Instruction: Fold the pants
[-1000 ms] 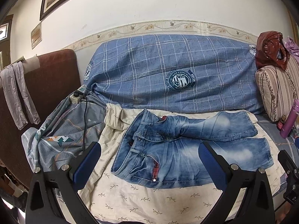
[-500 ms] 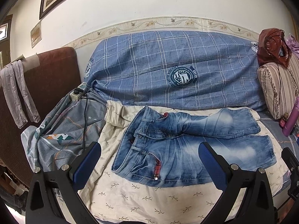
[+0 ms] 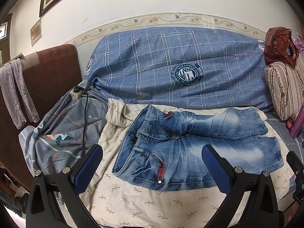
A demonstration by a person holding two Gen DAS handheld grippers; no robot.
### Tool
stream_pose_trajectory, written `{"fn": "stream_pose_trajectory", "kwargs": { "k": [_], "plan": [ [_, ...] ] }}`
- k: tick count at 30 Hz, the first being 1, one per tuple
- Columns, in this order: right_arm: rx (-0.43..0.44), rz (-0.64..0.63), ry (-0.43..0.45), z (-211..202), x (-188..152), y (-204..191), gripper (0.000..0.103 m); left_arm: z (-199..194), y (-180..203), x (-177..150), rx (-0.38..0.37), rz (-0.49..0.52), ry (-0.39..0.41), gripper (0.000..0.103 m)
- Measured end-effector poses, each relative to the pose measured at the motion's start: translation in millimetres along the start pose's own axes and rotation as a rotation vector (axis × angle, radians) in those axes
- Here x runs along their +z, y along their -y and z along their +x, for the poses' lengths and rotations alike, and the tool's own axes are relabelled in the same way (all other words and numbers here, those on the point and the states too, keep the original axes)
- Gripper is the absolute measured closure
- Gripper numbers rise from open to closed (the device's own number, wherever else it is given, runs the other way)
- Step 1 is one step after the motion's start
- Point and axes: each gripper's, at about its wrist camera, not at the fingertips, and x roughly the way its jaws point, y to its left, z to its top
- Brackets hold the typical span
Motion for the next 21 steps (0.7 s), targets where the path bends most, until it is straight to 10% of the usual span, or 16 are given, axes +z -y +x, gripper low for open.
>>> {"fn": "stream_pose_trajectory", "kwargs": {
  "k": [21],
  "plan": [
    [-0.001, 0.037, -0.075, 41.0, -8.0, 7.3, 0.0, 39.1, 0.9, -3.0, 0.008, 0.001, -0.064, 0.0]
  ]
}}
